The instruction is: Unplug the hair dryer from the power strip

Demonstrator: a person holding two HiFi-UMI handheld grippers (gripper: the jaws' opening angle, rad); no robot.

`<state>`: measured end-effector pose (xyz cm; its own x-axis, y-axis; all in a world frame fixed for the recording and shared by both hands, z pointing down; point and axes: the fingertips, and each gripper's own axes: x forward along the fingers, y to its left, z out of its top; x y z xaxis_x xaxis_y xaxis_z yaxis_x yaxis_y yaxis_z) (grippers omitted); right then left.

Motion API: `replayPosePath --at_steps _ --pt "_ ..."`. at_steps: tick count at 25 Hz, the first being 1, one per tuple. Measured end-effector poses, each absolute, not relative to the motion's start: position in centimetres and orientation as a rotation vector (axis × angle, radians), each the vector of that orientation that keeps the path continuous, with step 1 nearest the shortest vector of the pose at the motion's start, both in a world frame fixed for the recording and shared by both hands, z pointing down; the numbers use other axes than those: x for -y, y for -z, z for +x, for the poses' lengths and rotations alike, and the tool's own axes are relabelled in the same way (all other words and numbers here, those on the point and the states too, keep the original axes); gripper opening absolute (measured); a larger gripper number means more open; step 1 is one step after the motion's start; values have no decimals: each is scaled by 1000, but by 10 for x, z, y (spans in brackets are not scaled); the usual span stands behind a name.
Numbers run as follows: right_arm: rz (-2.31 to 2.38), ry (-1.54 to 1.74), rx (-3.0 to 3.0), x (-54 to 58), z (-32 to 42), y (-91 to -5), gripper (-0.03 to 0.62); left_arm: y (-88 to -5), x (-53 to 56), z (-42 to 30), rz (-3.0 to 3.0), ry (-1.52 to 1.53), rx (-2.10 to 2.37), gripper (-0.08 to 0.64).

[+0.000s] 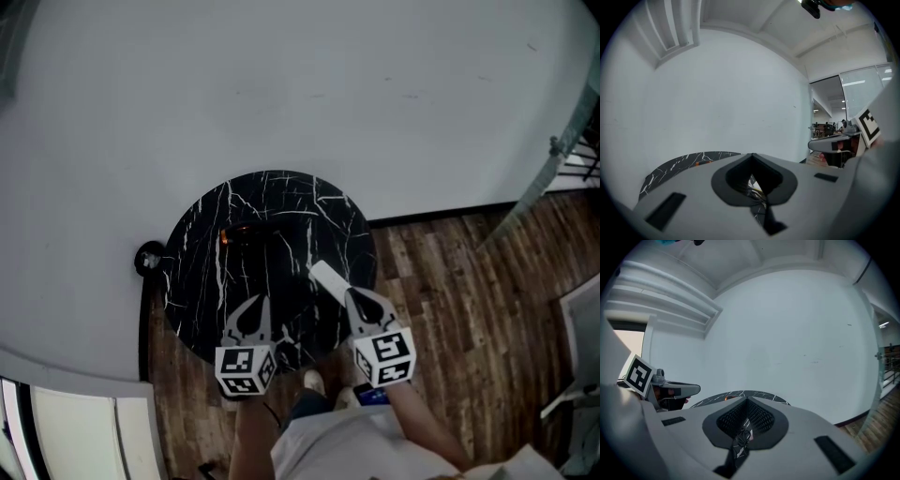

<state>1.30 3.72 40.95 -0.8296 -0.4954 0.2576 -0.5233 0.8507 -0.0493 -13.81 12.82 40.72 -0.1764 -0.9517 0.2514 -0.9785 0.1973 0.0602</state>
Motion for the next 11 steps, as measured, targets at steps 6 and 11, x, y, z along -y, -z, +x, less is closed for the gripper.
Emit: replayPosePath --at_steps 6,11 --pt "792 -185 2789 -31 17 -411 -3 -411 -125 -135 1846 -196 2234 0" --pt "775 -187 2789 -31 20 -408 -3 -412 -123 -132 1847 -205 2227 0"
